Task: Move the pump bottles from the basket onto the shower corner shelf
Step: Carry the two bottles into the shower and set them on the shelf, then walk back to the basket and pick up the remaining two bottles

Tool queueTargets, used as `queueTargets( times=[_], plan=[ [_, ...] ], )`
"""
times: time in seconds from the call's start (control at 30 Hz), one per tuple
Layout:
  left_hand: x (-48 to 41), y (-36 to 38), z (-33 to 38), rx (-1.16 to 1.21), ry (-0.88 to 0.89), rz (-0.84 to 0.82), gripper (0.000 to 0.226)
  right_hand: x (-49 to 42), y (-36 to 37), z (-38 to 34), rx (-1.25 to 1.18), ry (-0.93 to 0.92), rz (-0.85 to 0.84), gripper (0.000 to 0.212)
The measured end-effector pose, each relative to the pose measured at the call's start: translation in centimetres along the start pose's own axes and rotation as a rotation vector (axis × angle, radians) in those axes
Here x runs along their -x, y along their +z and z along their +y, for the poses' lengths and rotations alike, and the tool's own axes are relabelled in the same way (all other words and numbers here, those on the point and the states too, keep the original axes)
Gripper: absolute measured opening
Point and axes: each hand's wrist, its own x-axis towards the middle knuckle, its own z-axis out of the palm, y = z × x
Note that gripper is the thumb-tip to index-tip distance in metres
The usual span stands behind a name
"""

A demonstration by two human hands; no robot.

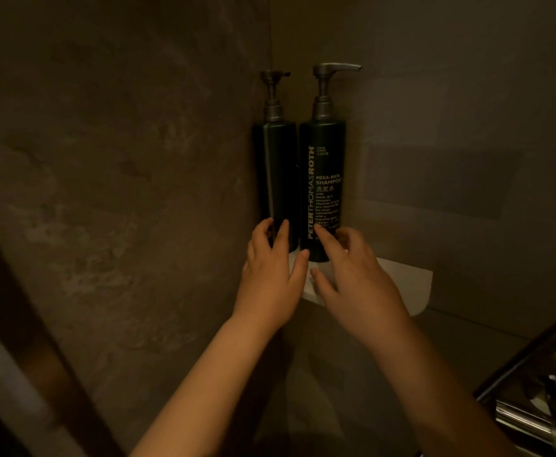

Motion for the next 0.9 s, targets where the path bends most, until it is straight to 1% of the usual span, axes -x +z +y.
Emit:
queueTargets(
  times=[0.17, 0.3, 0.4, 0.47, 0.53, 0.63, 0.8, 0.9],
  plan=[
    [1.4, -1.1, 0.3, -0.069, -0.005, -0.031, 0.059, 0.7, -0.4, 0.0, -0.006, 0.005, -0.004, 0.060],
    [4.9, -3.1, 0.3, -0.342, 0.068, -0.027, 0.057, 2.6, -0.8, -0.7, -0.041, -0.028, 0.022, 0.053],
    [8.1, -5.4, -0.2, -0.437, 0.044, -0.072, 0.054, 4.4, -0.5, -2.1, -0.104, -0.050, -0.027, 0.049],
    [10.2, -7.1, -0.8, -0.429, -0.005, -0.100, 0.052, 5.1, -0.1, -3.3, -0.117, -0.072, -0.080, 0.048],
    [12.4, -9.0, -1.5, -0.412, -0.040, -0.126, 0.052, 5.5, 0.5, -5.0, -0.120, -0.099, -0.121, 0.047],
    [15.5, -12.0, -2.1, -0.446, -0.067, -0.145, 0.051, 6.2, 1.6, -8.1, -0.168, -0.150, -0.169, 0.044],
    [20.9, -16.7, -2.6, -0.491, -0.161, -0.055, 0.044, 8.1, 3.0, -14.2, -0.228, -0.294, -0.227, 0.041],
    [24.7, -19.9, -3.6, -0.523, -0.213, -0.027, 0.042, 9.9, 3.6, -18.6, -0.296, -0.331, -0.247, 0.037]
  ],
)
